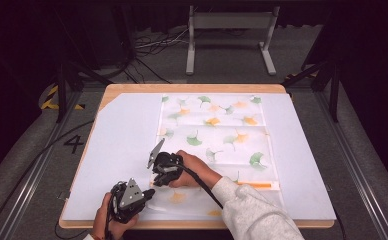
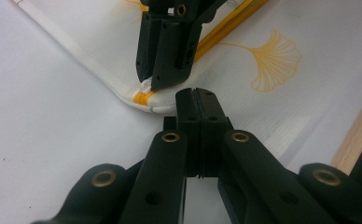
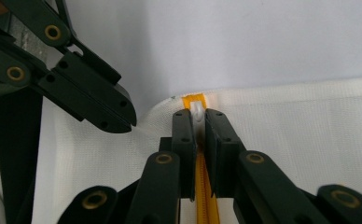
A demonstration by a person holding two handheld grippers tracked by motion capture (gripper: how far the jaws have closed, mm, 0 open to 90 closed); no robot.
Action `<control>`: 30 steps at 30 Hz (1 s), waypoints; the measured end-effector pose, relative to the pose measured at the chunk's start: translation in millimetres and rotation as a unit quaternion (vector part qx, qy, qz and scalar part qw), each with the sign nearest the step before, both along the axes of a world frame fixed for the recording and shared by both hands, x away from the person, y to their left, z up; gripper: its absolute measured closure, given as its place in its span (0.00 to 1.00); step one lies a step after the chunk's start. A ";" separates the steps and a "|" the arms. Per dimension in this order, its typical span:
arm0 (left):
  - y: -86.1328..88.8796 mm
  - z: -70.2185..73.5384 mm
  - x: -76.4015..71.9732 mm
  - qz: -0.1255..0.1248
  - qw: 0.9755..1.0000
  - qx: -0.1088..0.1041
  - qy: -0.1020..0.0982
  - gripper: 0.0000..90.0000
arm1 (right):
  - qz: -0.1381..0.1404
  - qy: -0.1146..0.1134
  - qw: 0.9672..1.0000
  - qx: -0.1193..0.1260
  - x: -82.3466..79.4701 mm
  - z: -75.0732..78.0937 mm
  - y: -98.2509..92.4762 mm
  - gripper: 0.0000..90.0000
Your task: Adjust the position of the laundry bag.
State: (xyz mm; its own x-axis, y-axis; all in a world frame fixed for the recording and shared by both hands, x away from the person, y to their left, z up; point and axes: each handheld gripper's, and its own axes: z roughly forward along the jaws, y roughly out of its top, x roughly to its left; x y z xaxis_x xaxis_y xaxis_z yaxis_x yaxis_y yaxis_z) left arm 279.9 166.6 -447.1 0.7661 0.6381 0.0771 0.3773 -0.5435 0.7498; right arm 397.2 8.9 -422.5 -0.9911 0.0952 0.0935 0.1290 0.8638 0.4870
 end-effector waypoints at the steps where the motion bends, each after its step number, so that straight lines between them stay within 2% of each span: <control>1: 0.5 0.3 0.2 0.002 1.000 -0.003 0.001 0.99 | -0.001 -0.005 1.000 -0.002 -1.4 -0.2 0.2 0.93; 3: 1.8 1.2 0.5 0.002 1.000 -0.007 0.000 0.99 | 0.004 -0.023 1.000 -0.001 -5.1 0.1 0.1 0.93; 5: 1.9 1.5 0.4 0.004 1.000 -0.009 0.001 0.99 | 0.003 -0.027 1.000 0.000 -6.3 0.0 -0.1 0.93; 7: 2.7 3.2 0.1 0.008 1.000 -0.015 -0.002 0.99 | 0.002 -0.046 0.999 -0.004 -10.6 0.8 -1.1 0.94; 11: 3.8 4.9 0.1 0.011 1.000 -0.022 -0.005 0.99 | 0.003 -0.064 0.998 -0.009 -14.1 -0.6 -1.6 0.94; 25: 8.2 7.9 1.2 0.016 0.999 -0.032 -0.006 0.99 | 0.002 -0.077 0.997 -0.004 -16.6 -2.2 -3.9 0.94; 30: 10.0 9.0 0.7 0.021 0.999 -0.038 -0.006 0.99 | 0.004 -0.094 0.996 -0.009 -19.5 -1.5 -4.3 0.94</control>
State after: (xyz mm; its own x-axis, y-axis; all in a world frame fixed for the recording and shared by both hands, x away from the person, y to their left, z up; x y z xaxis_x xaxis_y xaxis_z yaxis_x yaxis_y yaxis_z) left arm 280.6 176.6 -438.1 0.7382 0.6736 0.0368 0.3883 -0.4689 0.7933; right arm 377.7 4.5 -424.0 -0.9916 0.0880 -0.0952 0.0309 0.8736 0.4857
